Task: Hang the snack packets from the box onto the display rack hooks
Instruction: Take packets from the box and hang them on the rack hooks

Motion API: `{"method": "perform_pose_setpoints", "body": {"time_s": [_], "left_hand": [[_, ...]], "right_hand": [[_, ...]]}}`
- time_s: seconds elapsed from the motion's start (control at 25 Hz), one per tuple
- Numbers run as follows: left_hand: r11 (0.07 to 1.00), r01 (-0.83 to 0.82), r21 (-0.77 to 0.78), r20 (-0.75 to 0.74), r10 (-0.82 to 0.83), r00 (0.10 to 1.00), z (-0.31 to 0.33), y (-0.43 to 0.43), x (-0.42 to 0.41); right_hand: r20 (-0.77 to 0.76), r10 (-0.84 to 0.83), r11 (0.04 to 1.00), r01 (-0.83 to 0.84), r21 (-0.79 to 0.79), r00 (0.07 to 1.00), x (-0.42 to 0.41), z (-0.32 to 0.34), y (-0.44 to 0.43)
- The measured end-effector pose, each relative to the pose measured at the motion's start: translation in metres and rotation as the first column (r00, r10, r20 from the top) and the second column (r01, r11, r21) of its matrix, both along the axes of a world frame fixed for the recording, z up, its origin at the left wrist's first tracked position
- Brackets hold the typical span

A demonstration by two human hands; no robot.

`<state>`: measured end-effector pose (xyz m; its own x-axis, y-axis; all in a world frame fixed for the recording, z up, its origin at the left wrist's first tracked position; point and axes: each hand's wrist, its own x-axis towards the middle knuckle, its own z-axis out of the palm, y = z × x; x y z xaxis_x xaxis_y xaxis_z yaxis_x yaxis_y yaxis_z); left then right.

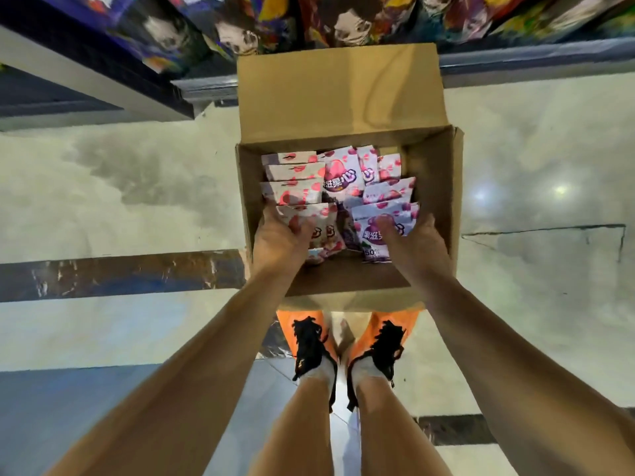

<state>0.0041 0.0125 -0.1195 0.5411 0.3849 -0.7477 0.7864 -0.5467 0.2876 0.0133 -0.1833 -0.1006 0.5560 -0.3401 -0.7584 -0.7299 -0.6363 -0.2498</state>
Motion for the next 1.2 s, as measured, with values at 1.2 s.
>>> {"method": "perform_pose_setpoints", "body": {"time_s": [1.2], "left_hand": [[0.794, -0.239, -0.558, 0.442, 0.529, 0.725, 0.160, 0.007, 0.037]], "right_hand": [[0.422, -0.220, 0.887, 0.001, 0.461, 0.880, 0.042, 0.151, -0.009]]}}
